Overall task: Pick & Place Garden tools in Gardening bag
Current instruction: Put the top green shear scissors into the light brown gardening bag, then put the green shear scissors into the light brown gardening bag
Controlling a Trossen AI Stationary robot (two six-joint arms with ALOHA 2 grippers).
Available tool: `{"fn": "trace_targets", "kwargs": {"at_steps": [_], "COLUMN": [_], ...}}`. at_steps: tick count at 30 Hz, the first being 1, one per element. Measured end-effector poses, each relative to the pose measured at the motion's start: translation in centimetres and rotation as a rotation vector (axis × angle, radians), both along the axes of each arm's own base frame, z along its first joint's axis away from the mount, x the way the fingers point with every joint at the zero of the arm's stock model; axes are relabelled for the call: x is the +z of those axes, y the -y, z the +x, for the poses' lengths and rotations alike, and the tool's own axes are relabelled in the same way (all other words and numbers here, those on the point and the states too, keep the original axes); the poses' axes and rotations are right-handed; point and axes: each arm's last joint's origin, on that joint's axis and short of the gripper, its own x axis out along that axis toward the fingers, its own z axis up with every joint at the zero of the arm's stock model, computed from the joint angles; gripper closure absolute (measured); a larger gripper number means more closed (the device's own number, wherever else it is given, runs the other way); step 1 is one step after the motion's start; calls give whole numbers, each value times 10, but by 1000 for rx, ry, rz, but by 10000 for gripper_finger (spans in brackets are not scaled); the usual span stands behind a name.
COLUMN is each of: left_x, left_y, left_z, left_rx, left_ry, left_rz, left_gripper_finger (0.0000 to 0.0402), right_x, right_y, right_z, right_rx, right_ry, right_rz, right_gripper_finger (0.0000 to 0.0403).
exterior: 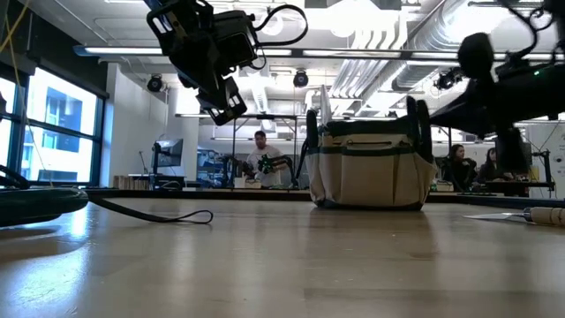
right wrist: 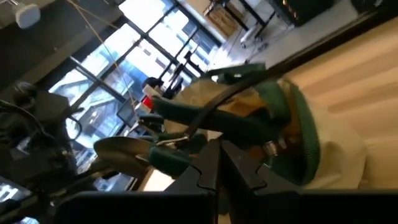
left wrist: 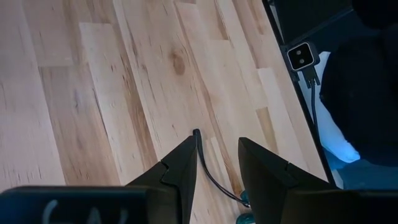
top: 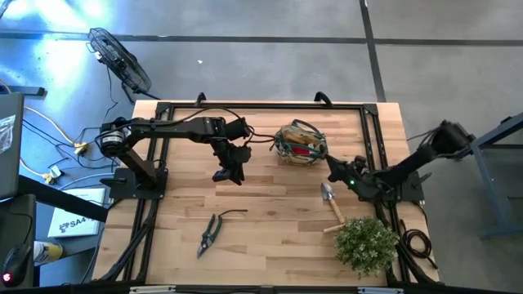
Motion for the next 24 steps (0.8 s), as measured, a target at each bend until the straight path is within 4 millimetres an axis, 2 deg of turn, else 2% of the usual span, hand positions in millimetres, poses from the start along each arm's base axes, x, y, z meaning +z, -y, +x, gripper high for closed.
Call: {"fn": "trace_targets", "kwargs": {"at_steps": [5,18,24], "left_x": [0,0,-1], "left_y": [0,0,1], "left_z": [0,-1,-3], "left_rx": [2,2,1], "left_ry": [-5,-10,-32], "left_rz": [-3,-4,-9], "left_gripper_finger": [288,288,288], "right_x": [-2,0,26], "right_y": [9,17,14], "right_z": [10,11,5], "right_rx": [9,-79,-176], "right_ry": [-19,-47,-83], "right_rz": [19,-19,-147], "right_gripper_finger": [400,399,399]}}
